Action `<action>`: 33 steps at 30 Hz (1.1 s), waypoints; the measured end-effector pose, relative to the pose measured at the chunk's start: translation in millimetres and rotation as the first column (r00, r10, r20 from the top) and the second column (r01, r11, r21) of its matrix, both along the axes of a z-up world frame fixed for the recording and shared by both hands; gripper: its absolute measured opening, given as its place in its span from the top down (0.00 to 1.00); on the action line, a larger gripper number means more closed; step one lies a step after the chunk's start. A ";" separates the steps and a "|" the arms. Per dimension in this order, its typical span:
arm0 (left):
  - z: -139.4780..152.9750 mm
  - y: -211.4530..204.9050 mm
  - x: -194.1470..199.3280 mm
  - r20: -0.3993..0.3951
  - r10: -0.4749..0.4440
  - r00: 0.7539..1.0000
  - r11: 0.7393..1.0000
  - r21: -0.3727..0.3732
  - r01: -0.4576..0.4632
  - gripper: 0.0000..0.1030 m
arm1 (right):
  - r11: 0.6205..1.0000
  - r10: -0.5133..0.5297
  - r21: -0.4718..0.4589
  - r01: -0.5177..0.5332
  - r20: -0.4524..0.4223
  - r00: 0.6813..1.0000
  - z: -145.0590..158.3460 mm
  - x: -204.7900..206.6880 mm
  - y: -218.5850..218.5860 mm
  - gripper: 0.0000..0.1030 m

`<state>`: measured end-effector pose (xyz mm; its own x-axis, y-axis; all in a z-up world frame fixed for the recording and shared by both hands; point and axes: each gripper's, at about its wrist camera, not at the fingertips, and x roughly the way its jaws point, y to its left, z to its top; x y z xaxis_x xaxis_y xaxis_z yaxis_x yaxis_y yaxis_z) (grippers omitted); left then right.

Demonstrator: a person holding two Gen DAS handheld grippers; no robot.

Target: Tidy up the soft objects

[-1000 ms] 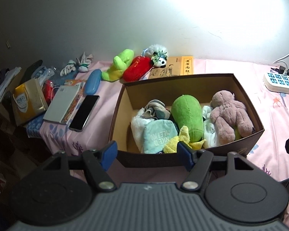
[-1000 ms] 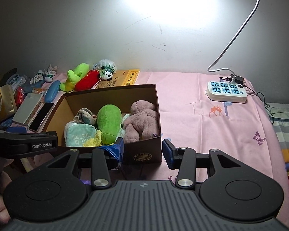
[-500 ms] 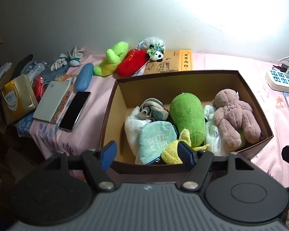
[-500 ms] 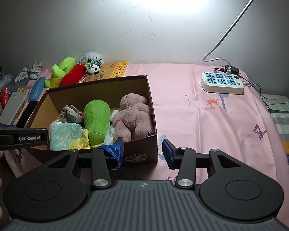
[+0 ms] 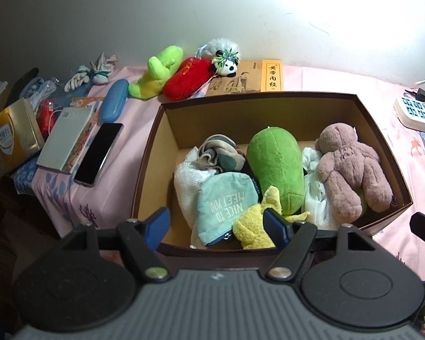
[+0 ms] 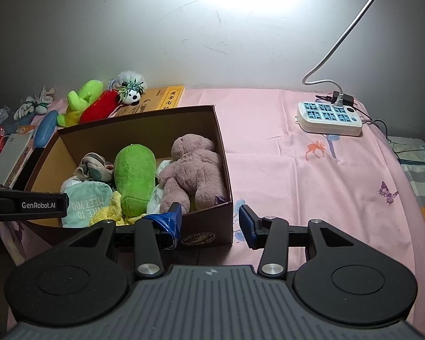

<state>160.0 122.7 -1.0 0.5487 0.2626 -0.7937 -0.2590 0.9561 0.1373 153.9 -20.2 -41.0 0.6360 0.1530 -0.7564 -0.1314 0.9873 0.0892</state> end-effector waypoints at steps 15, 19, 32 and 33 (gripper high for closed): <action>-6.7 4.6 5.3 -0.001 -0.004 1.000 0.999 -0.045 0.004 0.28 | 1.000 0.018 -0.006 -0.018 0.010 1.000 -3.3 2.5 6.2 0.72; -8.1 4.0 5.0 0.003 -0.003 1.000 0.998 -0.055 0.003 0.28 | 1.000 0.019 -0.006 -0.019 0.008 1.000 -3.8 2.6 6.2 0.72; -9.6 2.6 3.9 0.005 -0.008 1.000 0.999 -0.042 0.008 0.28 | 0.999 0.034 0.000 -0.034 0.001 0.999 -6.8 1.5 10.2 0.72; -10.1 3.0 4.1 0.003 -0.007 1.000 0.999 -0.046 0.007 0.28 | 0.999 0.034 0.001 -0.034 0.000 0.999 -7.2 1.3 10.0 0.72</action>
<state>164.0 125.7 -11.2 0.5522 0.2224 -0.8035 -0.2529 0.9630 0.0928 155.2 -10.3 -48.1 0.6305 0.1755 -0.7561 -0.1653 0.9821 0.0901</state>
